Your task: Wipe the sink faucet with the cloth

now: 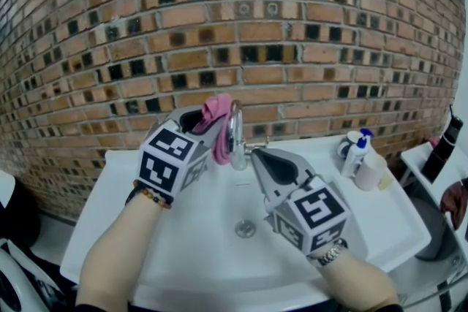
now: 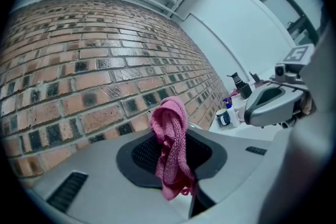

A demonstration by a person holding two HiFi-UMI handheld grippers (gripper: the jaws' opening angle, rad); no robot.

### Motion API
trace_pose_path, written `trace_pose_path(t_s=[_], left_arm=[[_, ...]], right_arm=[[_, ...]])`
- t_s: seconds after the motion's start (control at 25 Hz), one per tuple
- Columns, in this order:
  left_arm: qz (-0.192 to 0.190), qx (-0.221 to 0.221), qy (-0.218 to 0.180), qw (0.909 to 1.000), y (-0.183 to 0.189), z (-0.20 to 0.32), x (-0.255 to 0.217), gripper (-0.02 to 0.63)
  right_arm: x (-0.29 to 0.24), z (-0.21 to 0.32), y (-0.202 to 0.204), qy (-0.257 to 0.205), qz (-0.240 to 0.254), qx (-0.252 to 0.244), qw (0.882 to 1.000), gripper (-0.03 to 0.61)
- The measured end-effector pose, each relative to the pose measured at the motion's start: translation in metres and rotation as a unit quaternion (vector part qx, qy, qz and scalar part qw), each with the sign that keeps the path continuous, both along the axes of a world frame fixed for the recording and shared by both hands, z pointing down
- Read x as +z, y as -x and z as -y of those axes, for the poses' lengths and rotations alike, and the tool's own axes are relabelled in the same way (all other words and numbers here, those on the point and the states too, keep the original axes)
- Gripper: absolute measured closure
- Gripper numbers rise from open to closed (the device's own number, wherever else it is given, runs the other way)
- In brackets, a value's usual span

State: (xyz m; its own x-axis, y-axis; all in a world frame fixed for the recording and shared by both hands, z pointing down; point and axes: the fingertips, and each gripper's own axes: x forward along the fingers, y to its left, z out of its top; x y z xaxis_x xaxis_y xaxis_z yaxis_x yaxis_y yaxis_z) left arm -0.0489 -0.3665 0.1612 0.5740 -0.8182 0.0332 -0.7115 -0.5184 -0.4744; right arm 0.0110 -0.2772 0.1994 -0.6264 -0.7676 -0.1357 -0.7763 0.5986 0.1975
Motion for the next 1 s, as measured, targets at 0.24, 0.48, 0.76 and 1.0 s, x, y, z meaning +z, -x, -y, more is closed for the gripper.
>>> trace_pose_path(t_s=[0.24, 0.48, 0.76, 1.0], left_arm=[[-0.002, -0.001, 0.002, 1.0000, -0.001, 0.014, -0.005, 0.509], [-0.013, 0.003, 0.009, 0.9999, -0.002, 0.028, -0.007, 0.511], [-0.034, 0.010, 0.021, 0.9992, -0.003, 0.048, 0.000, 0.511], [-0.032, 0.016, 0.016, 0.9992, -0.006, 0.060, 0.005, 0.511]], right_arm=[[0.006, 0.007, -0.004, 0.014, 0.007, 0.005, 1.000, 0.568], [0.010, 0.011, -0.008, 0.022, 0.011, 0.005, 1.000, 0.568], [0.014, 0.016, -0.013, 0.021, 0.019, 0.004, 1.000, 0.568], [0.017, 0.018, -0.018, 0.026, 0.019, 0.008, 0.999, 0.568]])
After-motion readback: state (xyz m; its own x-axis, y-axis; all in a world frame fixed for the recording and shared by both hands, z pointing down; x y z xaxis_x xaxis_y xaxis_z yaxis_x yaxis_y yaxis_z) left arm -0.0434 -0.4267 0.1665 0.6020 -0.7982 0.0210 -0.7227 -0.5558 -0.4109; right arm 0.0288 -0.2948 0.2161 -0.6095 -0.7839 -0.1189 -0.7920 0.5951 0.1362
